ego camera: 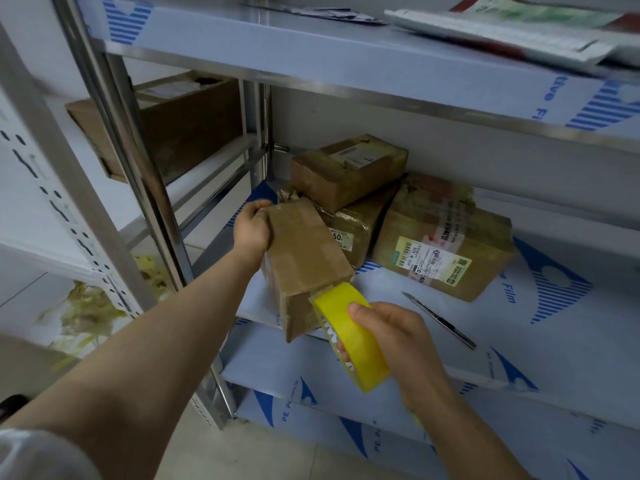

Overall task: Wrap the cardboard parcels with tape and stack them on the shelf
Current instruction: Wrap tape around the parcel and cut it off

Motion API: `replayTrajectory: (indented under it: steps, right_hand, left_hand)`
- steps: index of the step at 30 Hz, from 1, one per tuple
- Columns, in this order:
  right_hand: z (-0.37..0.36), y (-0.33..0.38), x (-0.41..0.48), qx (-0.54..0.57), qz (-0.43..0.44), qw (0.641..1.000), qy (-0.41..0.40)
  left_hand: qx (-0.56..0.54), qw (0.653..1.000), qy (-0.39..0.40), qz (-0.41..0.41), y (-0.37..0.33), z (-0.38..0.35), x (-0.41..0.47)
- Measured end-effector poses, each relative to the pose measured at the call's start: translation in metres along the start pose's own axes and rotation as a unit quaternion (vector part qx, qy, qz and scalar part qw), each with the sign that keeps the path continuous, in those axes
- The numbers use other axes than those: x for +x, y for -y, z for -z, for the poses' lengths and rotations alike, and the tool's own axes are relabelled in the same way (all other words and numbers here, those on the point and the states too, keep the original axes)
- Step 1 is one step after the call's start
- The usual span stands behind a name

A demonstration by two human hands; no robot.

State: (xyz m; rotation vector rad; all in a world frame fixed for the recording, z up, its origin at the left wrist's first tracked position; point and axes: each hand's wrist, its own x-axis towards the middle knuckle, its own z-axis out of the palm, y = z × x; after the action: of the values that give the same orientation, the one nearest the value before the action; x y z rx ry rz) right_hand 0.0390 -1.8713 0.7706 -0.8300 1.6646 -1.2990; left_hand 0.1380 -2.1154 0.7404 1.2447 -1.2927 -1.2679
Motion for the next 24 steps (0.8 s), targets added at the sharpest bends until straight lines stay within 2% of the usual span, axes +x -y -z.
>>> replayTrajectory:
  steps: [3, 7, 8, 9, 10, 11, 12, 13, 15, 17, 22, 24]
  right_hand:
    - [-0.006, -0.014, 0.001, 0.008, 0.006, 1.000, -0.021]
    - [-0.012, -0.024, 0.004, 0.022, 0.032, 0.999, -0.037]
    - [-0.012, -0.025, 0.006, 0.023, 0.039, 0.998, -0.040]
    - [-0.013, -0.026, 0.007, 0.024, 0.048, 0.998, -0.040]
    - [-0.014, -0.027, 0.007, 0.024, 0.053, 0.997, -0.040]
    - [-0.014, -0.027, 0.008, 0.022, 0.056, 0.997, -0.042]
    - [-0.014, -0.028, 0.009, 0.016, 0.059, 0.997, -0.046]
    - [-0.013, -0.029, 0.010, 0.007, 0.063, 0.997, -0.051]
    - [-0.010, -0.032, 0.012, -0.012, 0.076, 0.995, -0.060]
    - [-0.009, -0.034, 0.013, -0.020, 0.090, 0.993, -0.070]
    - [-0.010, -0.038, 0.010, -0.003, 0.110, 0.992, -0.062]
    - [-0.010, -0.039, 0.011, -0.006, 0.110, 0.992, -0.060]
  left_hand:
    - [-0.012, 1.000, 0.001, 0.015, -0.005, -0.001, -0.003]
    - [-0.092, 0.989, -0.007, 0.117, -0.025, 0.005, 0.002]
    - [-0.022, 0.994, -0.002, 0.107, -0.030, 0.005, 0.006]
    - [0.145, 0.987, 0.012, 0.062, -0.034, 0.002, 0.009]
    - [0.339, 0.940, 0.029, 0.000, -0.037, -0.003, 0.009]
    - [0.483, 0.871, 0.046, -0.072, -0.038, -0.010, 0.008]
    - [0.569, 0.810, 0.066, -0.126, -0.037, -0.019, 0.004]
    - [0.611, 0.771, 0.081, -0.160, -0.034, -0.028, 0.001]
    - [0.650, 0.732, 0.086, -0.186, -0.030, -0.038, -0.001]
    - [0.662, 0.717, 0.050, -0.214, -0.032, -0.041, 0.008]
    - [0.645, 0.728, 0.057, -0.224, -0.039, -0.039, 0.038]
    - [0.624, 0.748, 0.059, -0.218, -0.038, -0.039, 0.047]
